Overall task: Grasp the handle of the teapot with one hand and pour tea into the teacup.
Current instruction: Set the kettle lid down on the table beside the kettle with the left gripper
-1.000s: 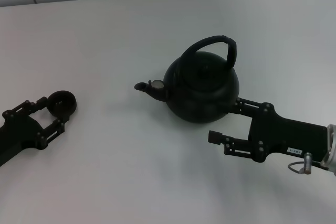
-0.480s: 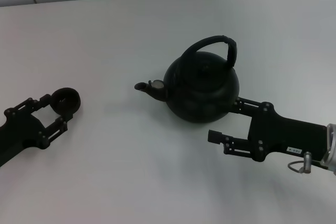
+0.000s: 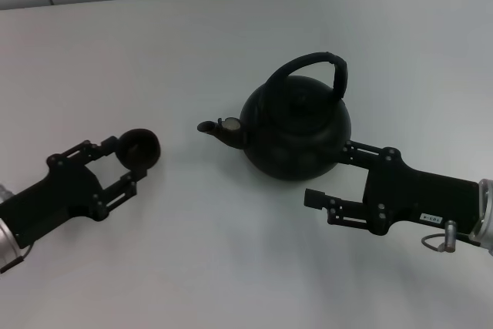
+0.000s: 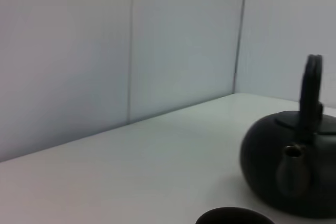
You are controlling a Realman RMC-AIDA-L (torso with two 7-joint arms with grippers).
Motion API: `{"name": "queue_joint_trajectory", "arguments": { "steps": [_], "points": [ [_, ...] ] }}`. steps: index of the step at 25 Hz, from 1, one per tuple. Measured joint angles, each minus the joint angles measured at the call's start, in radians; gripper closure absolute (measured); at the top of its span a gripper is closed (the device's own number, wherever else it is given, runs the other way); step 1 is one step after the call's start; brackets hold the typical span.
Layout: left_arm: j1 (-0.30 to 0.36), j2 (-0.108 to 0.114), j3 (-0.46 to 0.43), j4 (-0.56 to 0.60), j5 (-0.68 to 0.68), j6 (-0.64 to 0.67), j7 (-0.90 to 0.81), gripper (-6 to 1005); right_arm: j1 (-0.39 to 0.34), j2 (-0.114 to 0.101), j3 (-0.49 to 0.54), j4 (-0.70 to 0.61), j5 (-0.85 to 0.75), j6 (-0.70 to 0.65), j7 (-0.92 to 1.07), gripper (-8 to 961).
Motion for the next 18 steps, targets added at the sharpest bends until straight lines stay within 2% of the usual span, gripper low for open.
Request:
{"name": "queue_joint_trajectory", "arguments": {
  "steps": [12,15,18],
  "points": [
    [-0.017,-0.002,0.025,-0.027,0.000,-0.015,0.006,390,-0.001,0.002,-0.003,0.000,0.000,-0.002,0.000,224],
    [-0.027,-0.004,0.045,-0.046,0.000,-0.084,0.011,391,0.000,0.002,-0.003,0.000,0.000,-0.003,0.000,224],
    [-0.028,-0.004,0.047,-0.051,0.000,-0.095,0.011,391,0.000,0.002,-0.002,0.000,0.000,-0.003,0.000,225]
  ]
}}
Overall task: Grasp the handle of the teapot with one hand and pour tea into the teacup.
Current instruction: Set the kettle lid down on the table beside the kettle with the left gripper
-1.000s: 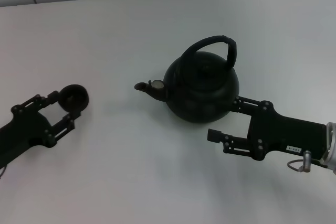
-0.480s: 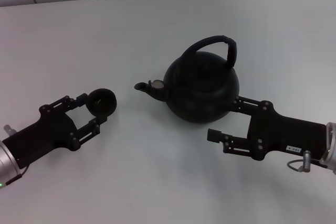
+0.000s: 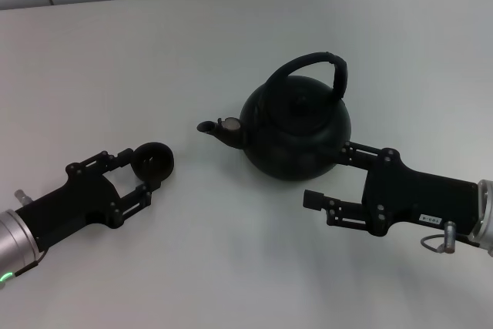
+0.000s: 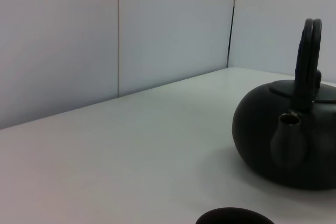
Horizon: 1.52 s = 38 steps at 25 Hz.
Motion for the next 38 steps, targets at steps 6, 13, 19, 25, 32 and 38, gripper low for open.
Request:
{"name": "queue_joint_trajectory", "arguments": {
  "steps": [6,13,19,25,32,38],
  "points": [
    [-0.002,0.000,0.005,0.000,0.000,-0.027,0.000,392,0.000,0.000,0.001,0.000,0.000,0.002,0.000,225],
    [-0.006,0.000,0.008,0.001,-0.001,-0.036,0.000,393,0.003,0.000,0.003,0.000,0.000,0.003,0.000,226],
    [-0.011,0.002,0.027,0.001,0.000,-0.024,-0.005,394,0.010,0.000,0.002,0.000,0.000,0.008,0.000,224],
    [-0.014,0.003,0.045,0.007,0.000,-0.014,-0.010,380,0.011,0.000,0.002,0.000,0.000,0.015,0.000,224],
    [-0.022,0.003,0.054,0.009,-0.003,-0.043,-0.034,348,0.014,-0.002,0.002,0.000,0.001,0.015,0.000,224],
    [-0.026,0.002,0.061,0.004,0.000,-0.061,-0.036,320,0.016,-0.003,0.002,0.000,0.002,0.018,0.000,223]
  ]
}}
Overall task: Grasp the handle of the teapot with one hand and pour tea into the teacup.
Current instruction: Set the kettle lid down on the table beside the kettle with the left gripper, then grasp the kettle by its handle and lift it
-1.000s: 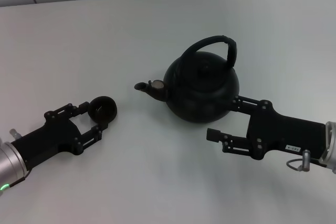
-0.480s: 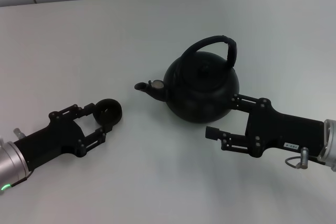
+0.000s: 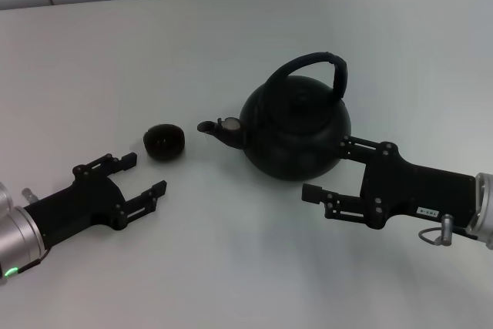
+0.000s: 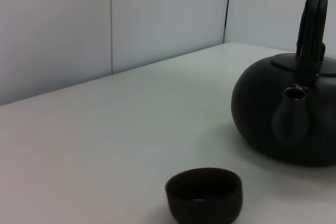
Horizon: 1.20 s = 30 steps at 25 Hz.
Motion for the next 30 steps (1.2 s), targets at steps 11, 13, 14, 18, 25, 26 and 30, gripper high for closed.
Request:
{"name": "queue_joint_trajectory", "arguments": {
  "steps": [11,13,14,18,25,26,30],
  "points": [
    [0.008,0.002,0.002,0.010,-0.008,0.029,-0.005,292,0.000,0.000,-0.001,0.000,0.000,0.010,0.000,223],
    [0.013,0.003,-0.005,0.019,-0.009,0.054,-0.004,293,-0.003,0.000,0.000,0.000,0.012,0.010,0.000,223],
    [0.016,0.003,-0.010,0.026,-0.010,0.068,-0.004,293,-0.003,0.000,0.000,0.000,0.012,0.010,0.000,223],
    [0.046,0.006,-0.044,0.083,-0.023,0.193,-0.008,293,-0.015,0.001,0.001,0.000,0.058,0.010,-0.010,223],
    [0.088,0.008,-0.050,0.182,-0.026,0.343,-0.078,293,-0.037,0.000,0.013,-0.005,0.120,0.024,-0.017,226],
    [0.088,0.008,-0.050,0.182,-0.026,0.343,-0.078,293,-0.043,0.000,0.014,-0.005,0.136,0.032,-0.020,226],
    [0.108,0.009,-0.061,0.216,-0.035,0.416,-0.093,294,-0.055,0.000,0.038,-0.009,0.161,0.050,-0.024,225]
  ]
}}
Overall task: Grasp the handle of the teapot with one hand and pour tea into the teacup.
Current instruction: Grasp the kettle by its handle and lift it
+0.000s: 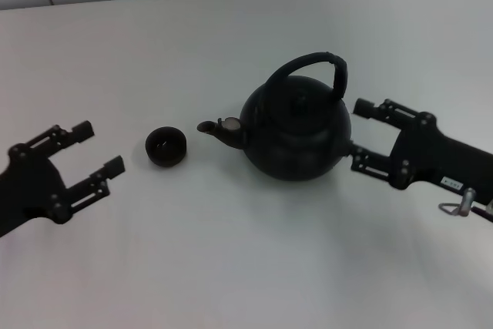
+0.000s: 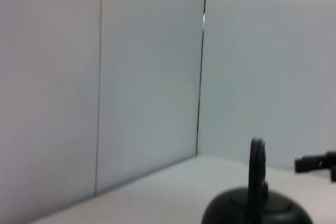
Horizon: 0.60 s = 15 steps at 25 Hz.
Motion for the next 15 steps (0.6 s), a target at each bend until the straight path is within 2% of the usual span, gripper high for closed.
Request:
{"name": "queue_joint_trajectory", "arguments": {
  "steps": [2,3,4,5,7,10,15],
  "points": [
    [0.000,0.000,0.000,0.000,0.000,0.000,0.000,294,-0.006,0.000,0.041,0.000,0.001,0.013,0.000,225],
    [0.011,0.001,-0.014,0.019,-0.006,0.053,-0.007,294,-0.006,0.000,0.041,0.000,0.001,0.013,0.000,225],
    [0.011,0.001,-0.014,0.019,-0.006,0.053,-0.007,295,-0.009,0.000,0.057,0.000,0.002,0.018,0.000,225],
    [0.025,0.002,-0.038,0.049,-0.017,0.120,-0.030,296,-0.011,0.000,0.070,0.000,0.002,0.023,0.000,224],
    [0.031,0.004,-0.040,0.061,-0.021,0.146,-0.039,297,-0.014,0.000,0.117,0.004,0.007,0.048,-0.001,224],
    [0.035,0.005,-0.040,0.069,-0.021,0.151,-0.045,299,-0.012,0.001,0.160,0.008,0.009,0.080,-0.001,224],
    [0.042,0.005,-0.041,0.076,-0.021,0.147,-0.047,301,0.003,0.001,0.171,0.028,0.022,0.131,-0.001,224]
  ]
}}
